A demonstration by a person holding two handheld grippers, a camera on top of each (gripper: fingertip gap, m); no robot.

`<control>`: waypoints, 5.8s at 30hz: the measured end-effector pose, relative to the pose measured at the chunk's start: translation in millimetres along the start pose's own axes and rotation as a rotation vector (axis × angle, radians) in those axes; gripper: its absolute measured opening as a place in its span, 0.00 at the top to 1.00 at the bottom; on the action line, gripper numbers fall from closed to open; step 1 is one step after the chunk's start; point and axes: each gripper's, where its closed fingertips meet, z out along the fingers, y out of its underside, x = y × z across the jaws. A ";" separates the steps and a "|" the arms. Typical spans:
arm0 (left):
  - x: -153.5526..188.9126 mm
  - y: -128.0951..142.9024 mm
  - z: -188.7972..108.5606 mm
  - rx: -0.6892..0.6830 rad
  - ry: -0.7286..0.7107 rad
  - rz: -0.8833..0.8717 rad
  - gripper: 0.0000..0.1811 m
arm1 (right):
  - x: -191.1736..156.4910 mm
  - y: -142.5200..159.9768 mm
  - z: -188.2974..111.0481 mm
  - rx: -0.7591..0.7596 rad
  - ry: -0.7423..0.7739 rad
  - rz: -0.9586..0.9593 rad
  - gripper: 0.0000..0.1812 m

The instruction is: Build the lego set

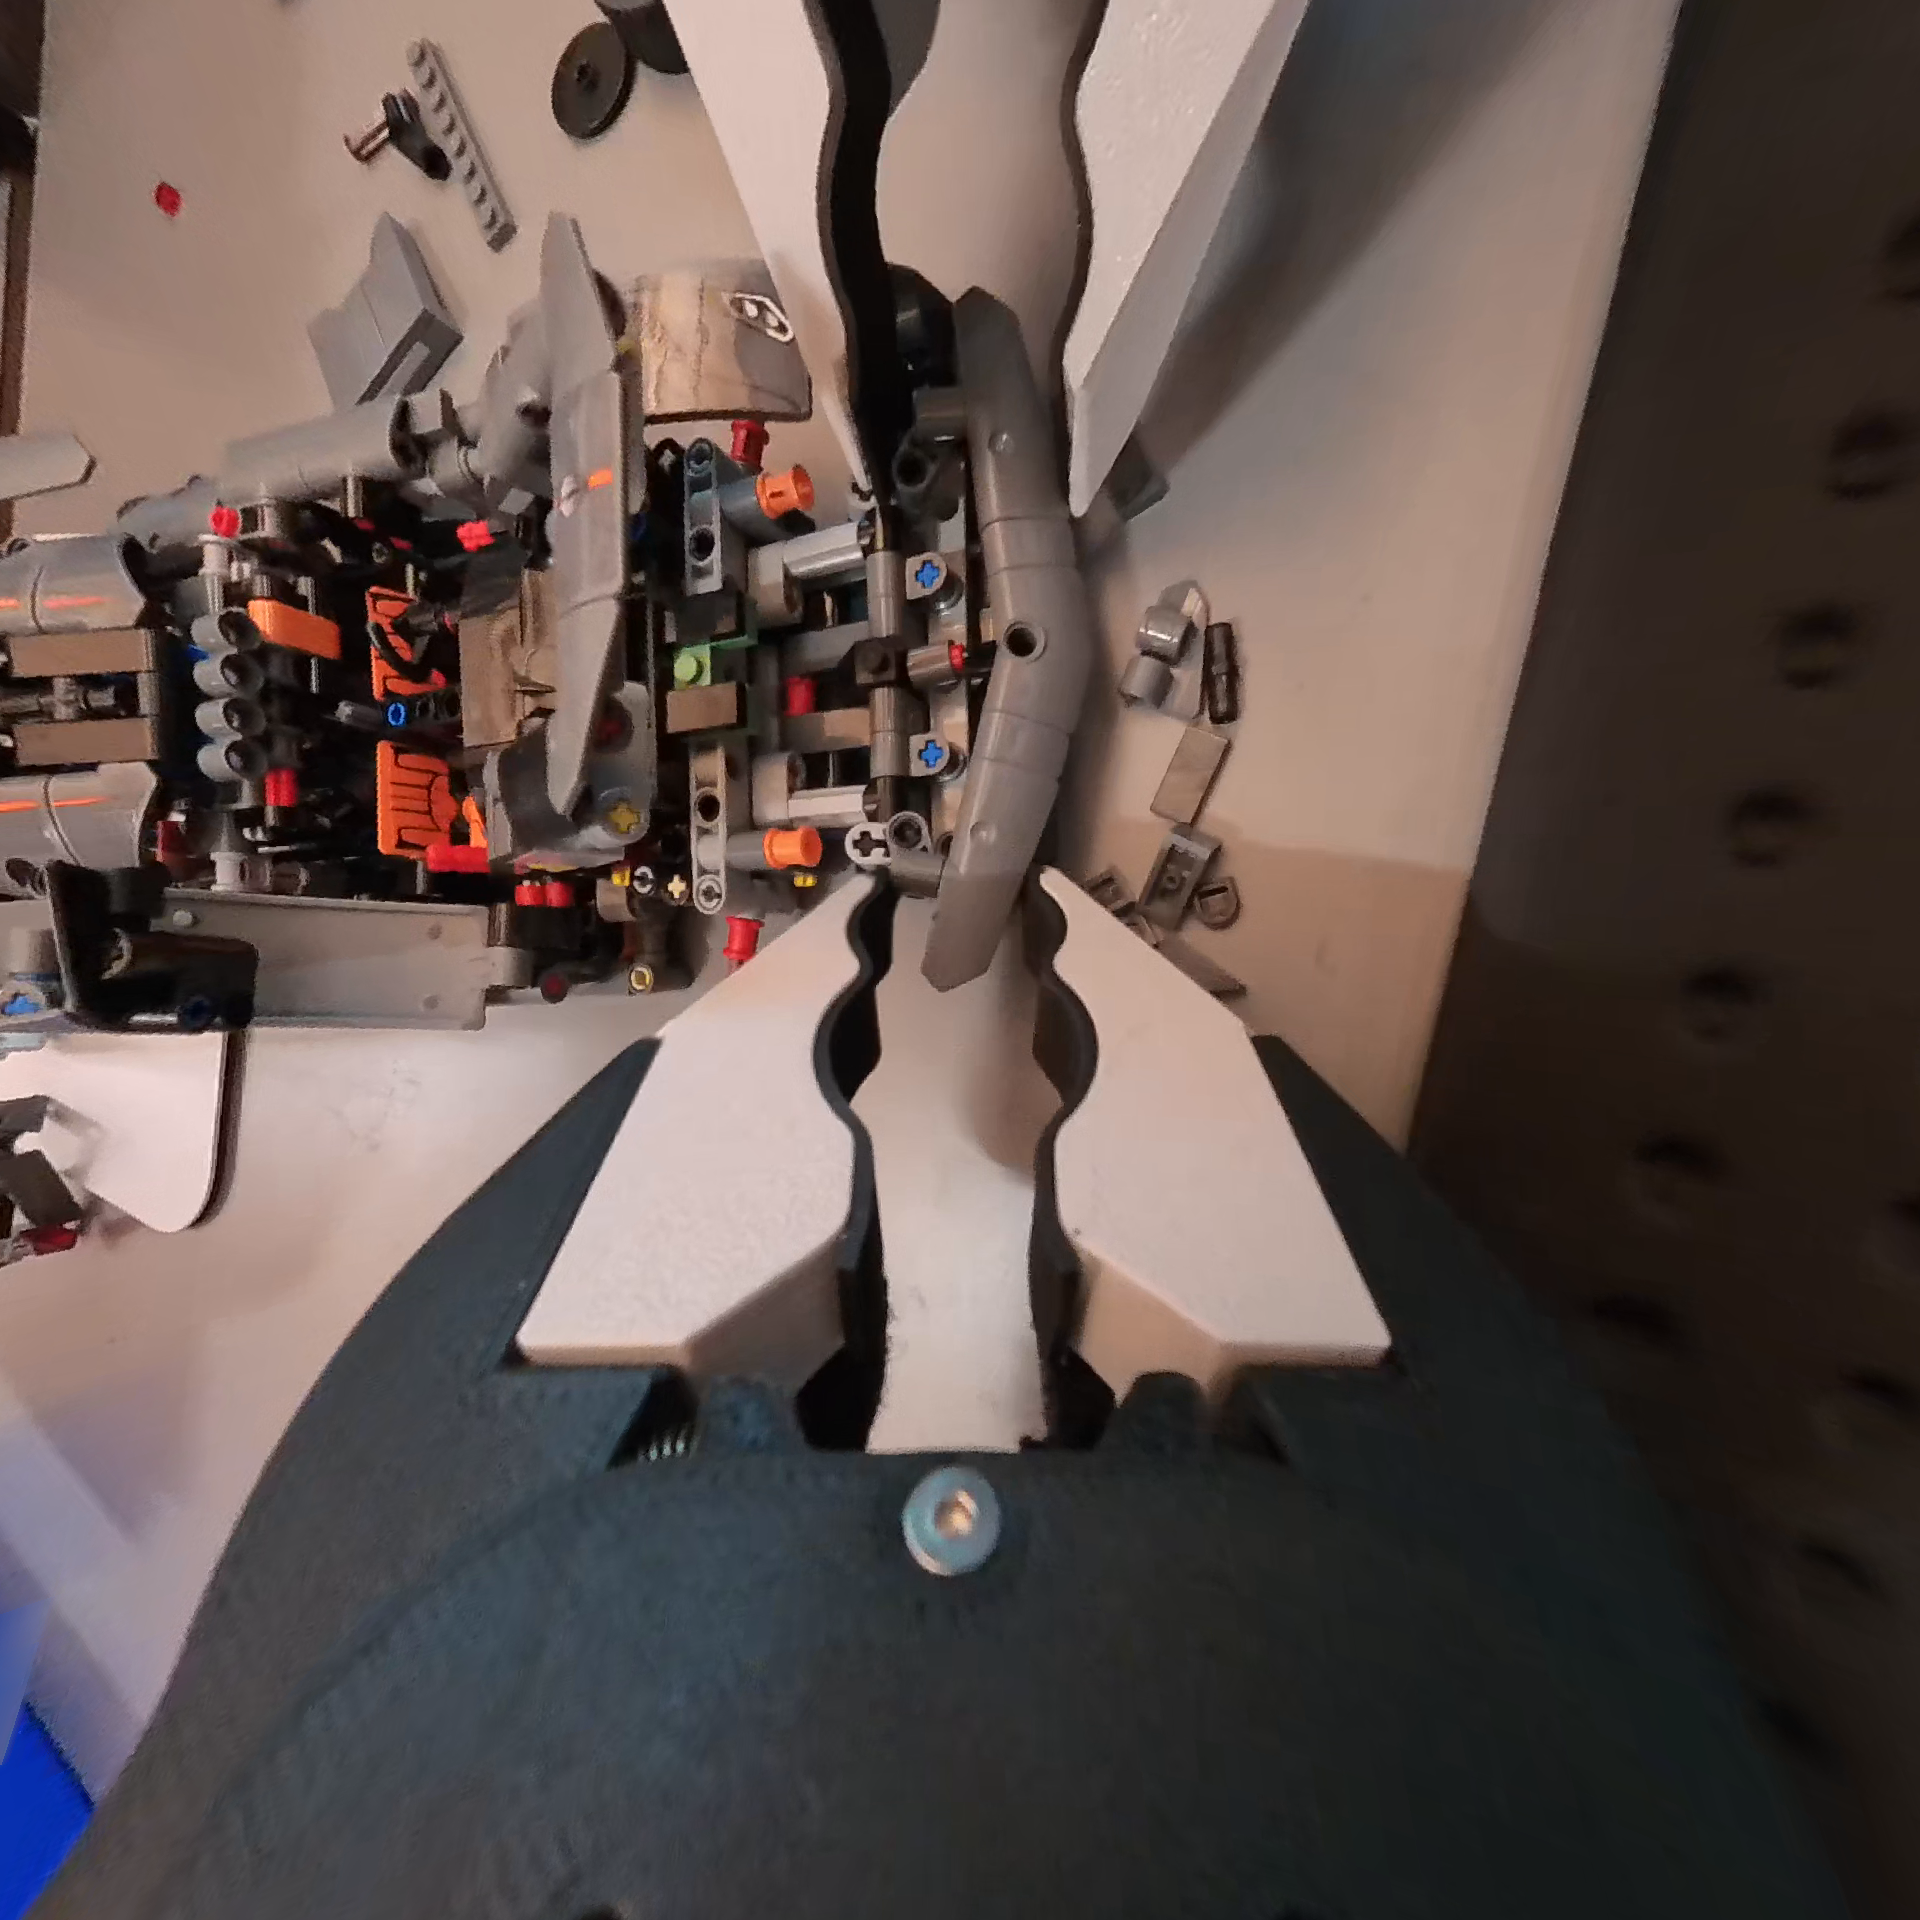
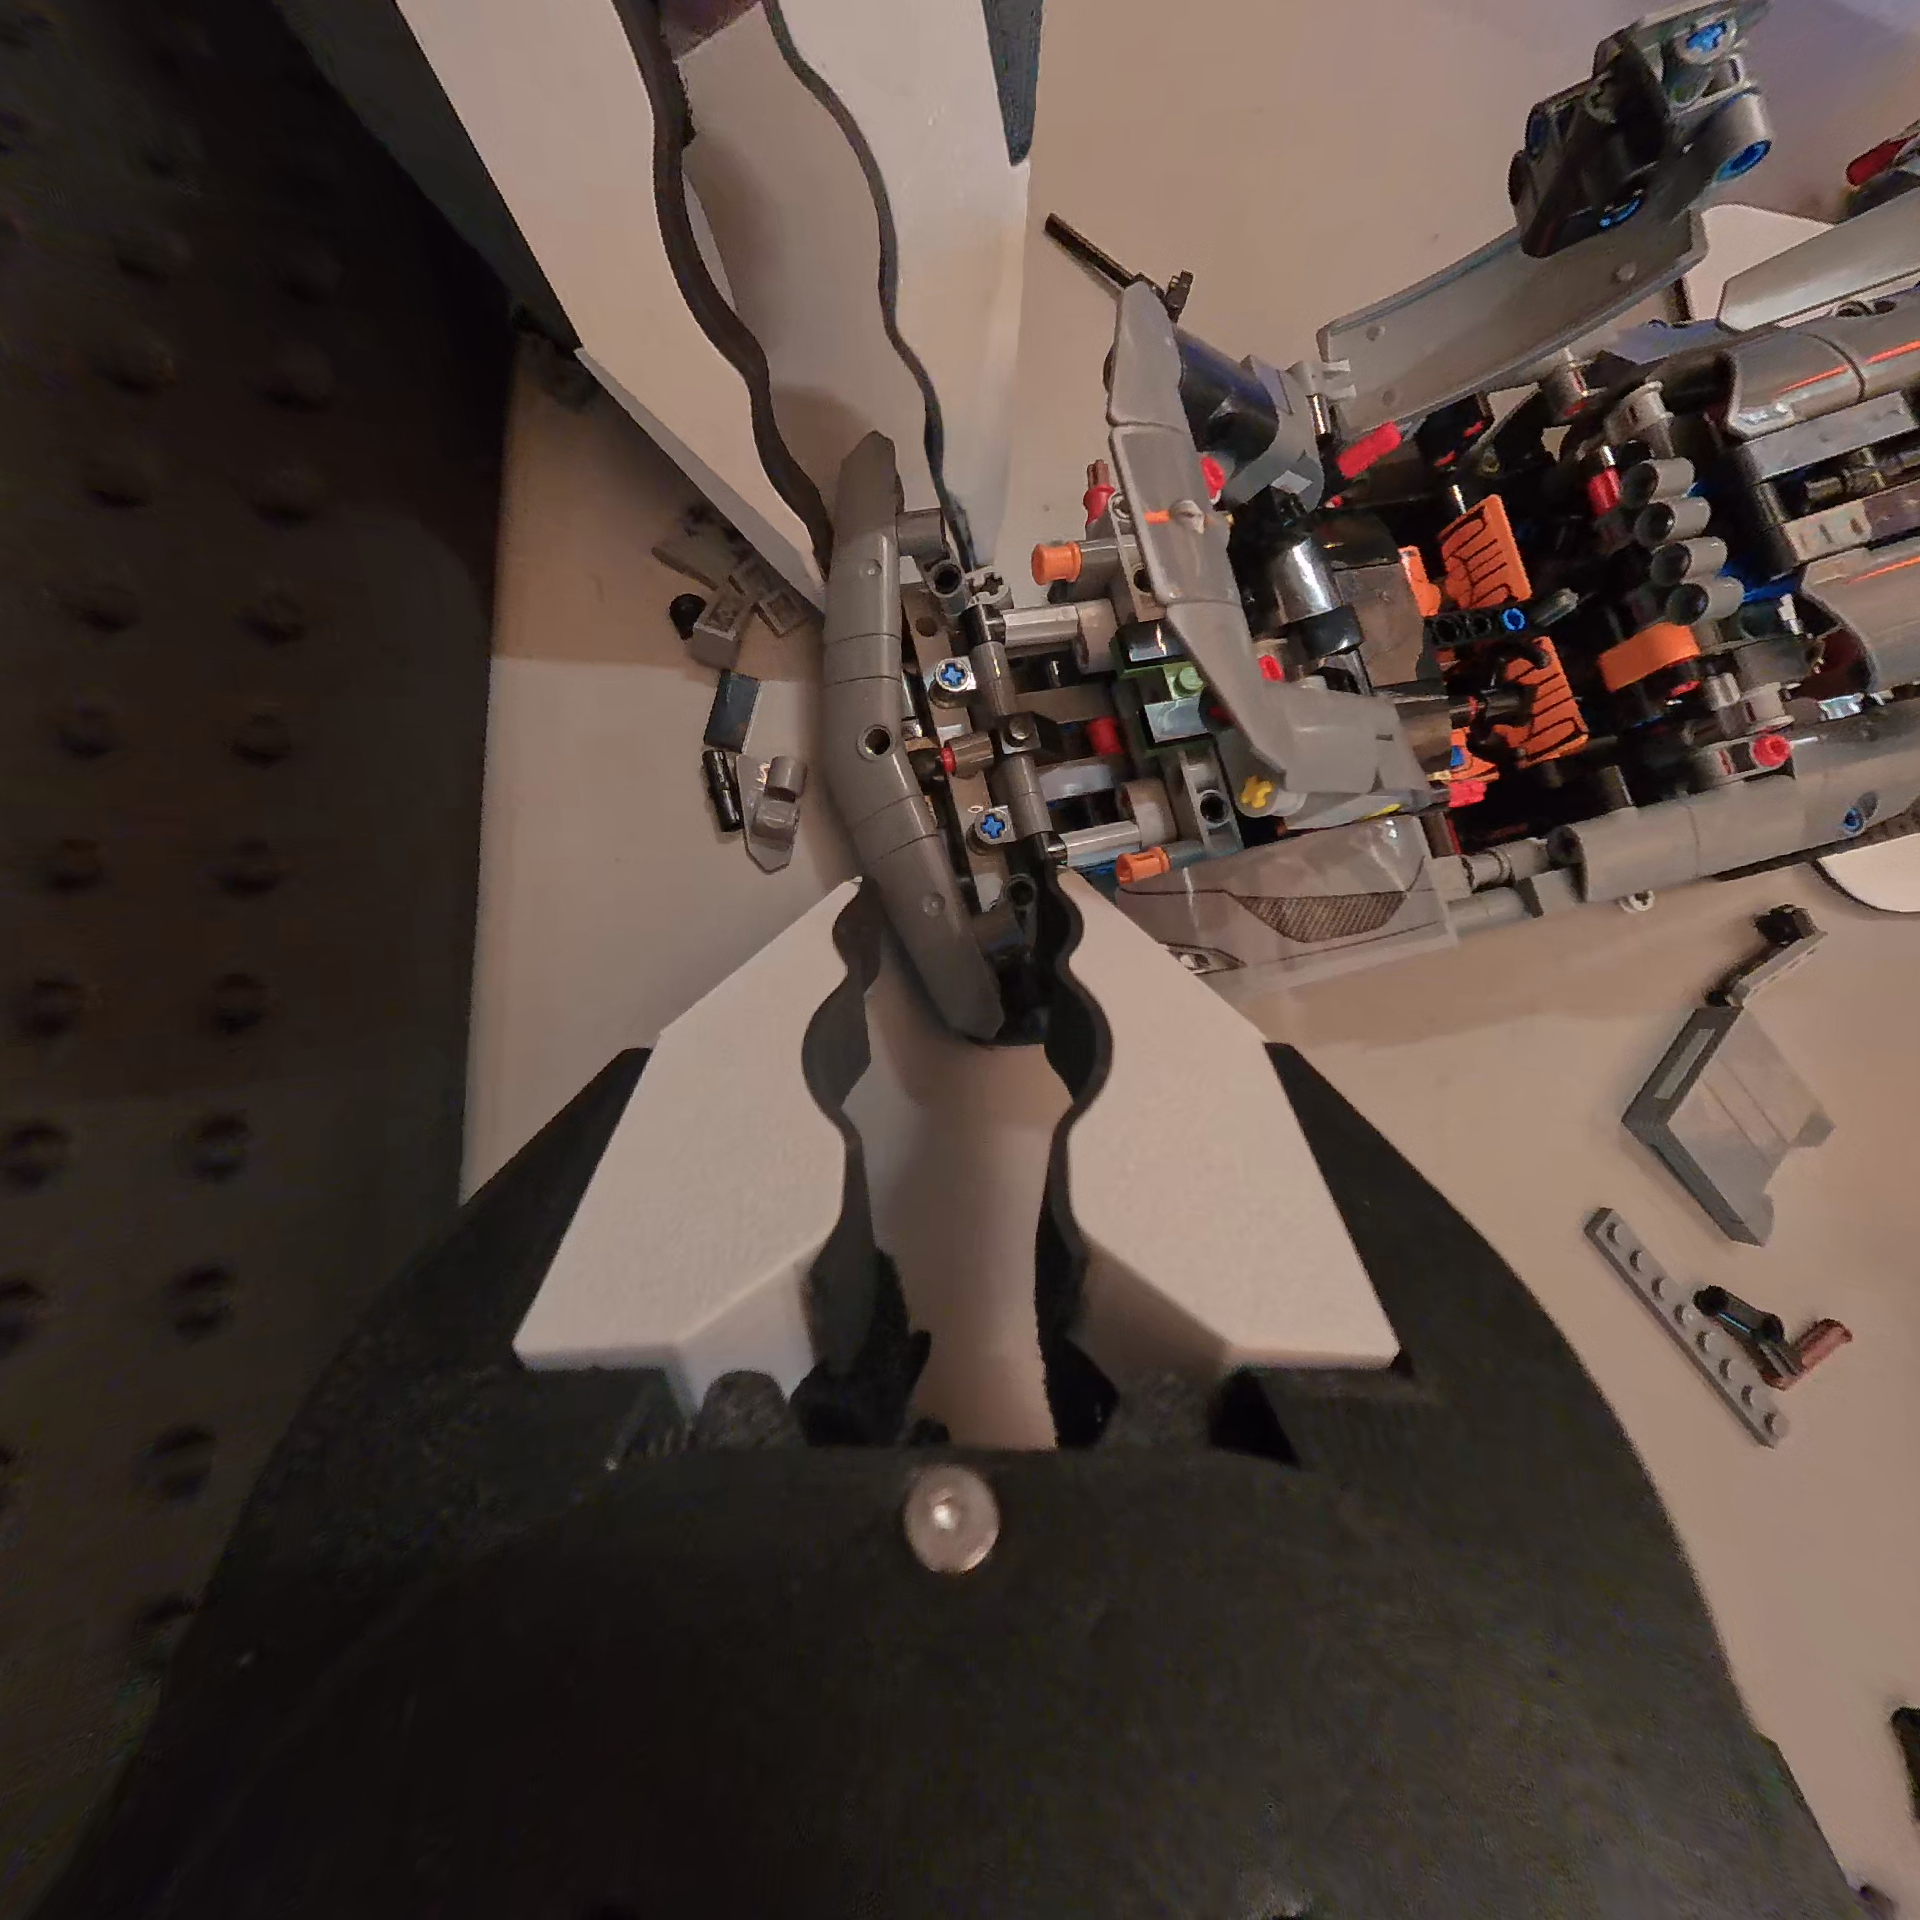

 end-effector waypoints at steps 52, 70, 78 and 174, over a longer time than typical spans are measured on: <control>0.8 -13.1 -6.2 0.101 0.036 0.050 0.88 | 1.2 -0.2 -0.9 0.011 -0.030 0.015 0.85; 3.5 -12.4 -7.5 0.121 0.075 0.019 0.87 | -0.3 -1.2 -3.2 0.018 -0.029 0.004 0.84; -1.4 -7.5 -10.7 0.106 0.049 0.027 0.85 | 0.0 8.6 -9.9 0.003 -0.017 -0.010 0.86; -18.0 -0.2 -9.7 0.108 -0.006 -0.039 0.95 | 29.9 25.7 -15.9 0.047 0.011 0.261 0.91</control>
